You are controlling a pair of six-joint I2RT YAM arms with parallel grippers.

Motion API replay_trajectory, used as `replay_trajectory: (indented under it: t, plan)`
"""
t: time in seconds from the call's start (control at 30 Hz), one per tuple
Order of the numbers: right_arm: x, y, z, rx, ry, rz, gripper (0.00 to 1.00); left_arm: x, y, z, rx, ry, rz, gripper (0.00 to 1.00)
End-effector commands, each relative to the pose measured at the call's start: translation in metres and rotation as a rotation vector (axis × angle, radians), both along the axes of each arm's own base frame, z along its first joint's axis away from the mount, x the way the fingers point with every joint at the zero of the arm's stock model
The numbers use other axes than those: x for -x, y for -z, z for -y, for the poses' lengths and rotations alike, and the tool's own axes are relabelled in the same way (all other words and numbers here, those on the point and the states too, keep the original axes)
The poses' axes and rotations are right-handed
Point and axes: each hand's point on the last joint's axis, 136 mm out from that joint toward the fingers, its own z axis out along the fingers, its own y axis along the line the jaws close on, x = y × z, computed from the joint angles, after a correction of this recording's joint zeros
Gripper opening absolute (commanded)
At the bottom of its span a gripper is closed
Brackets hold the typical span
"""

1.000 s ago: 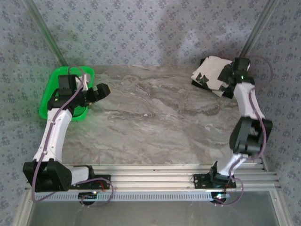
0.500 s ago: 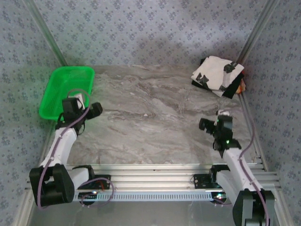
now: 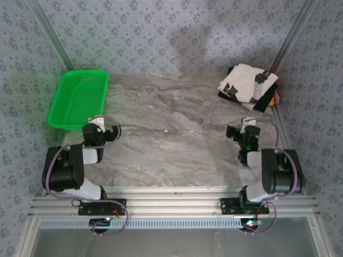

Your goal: Fold and stack the t-shirts

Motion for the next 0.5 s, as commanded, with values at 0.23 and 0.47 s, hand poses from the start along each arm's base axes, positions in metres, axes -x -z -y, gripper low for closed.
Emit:
replay_trajectory:
  t: [0.23,0.47]
  plan:
    - [-0.0212,-0.0226,-0.0098,0.057,-0.029,0.061,1.0,-0.0174,-0.0289,0.0029,-0.063,0.022,0.114,1.0]
    - [-0.0214,-0.0218,-0.0111,0.052,-0.038,0.058,1.0,-0.018,-0.0281,0.0037,-0.073,0.016,0.109,1.0]
